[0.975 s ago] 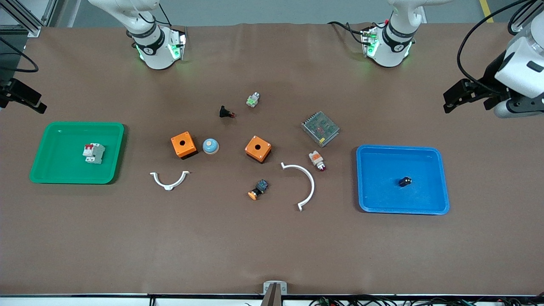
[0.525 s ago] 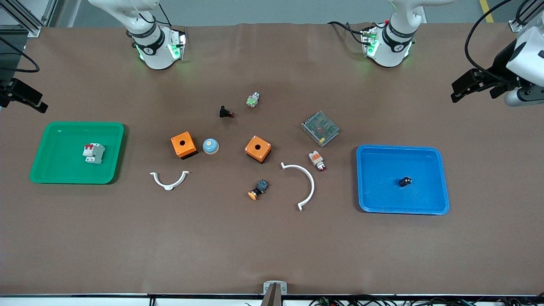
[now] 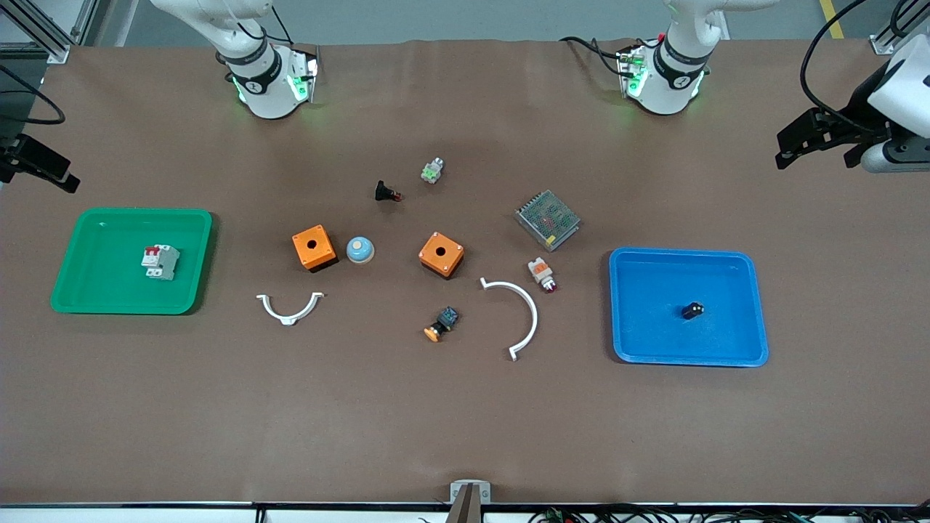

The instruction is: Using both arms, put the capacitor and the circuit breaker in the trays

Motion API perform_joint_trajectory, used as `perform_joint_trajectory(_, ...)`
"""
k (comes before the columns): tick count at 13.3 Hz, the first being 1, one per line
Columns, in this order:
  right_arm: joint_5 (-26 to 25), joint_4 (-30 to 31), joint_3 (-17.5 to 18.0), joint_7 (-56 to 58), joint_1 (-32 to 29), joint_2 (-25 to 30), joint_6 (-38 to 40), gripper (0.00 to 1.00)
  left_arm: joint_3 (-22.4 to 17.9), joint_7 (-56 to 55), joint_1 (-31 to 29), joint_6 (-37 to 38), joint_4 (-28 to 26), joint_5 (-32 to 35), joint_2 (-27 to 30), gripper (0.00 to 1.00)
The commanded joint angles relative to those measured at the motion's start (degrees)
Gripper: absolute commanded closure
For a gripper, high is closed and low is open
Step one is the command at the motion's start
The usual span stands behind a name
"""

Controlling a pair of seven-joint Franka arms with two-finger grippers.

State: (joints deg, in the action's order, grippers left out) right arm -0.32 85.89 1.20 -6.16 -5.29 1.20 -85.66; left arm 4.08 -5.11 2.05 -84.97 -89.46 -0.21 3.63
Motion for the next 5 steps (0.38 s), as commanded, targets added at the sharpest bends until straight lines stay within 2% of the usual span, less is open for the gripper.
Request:
perform_joint_trajectory(1,-0.47,-0.2,-0.23,-0.17,0.11,0.38,0.59,0.0,-0.21,1.68,-0.11,-0.55,-0.1,0.83,0.33,0.0)
perform_joint_trajectory(5,-0.47,-0.2,-0.32,-0.35,0.02,0.38,0.67,0.0,-0.3,1.42,-0.2,-0.46,0.78,0.83,-0.55,0.0)
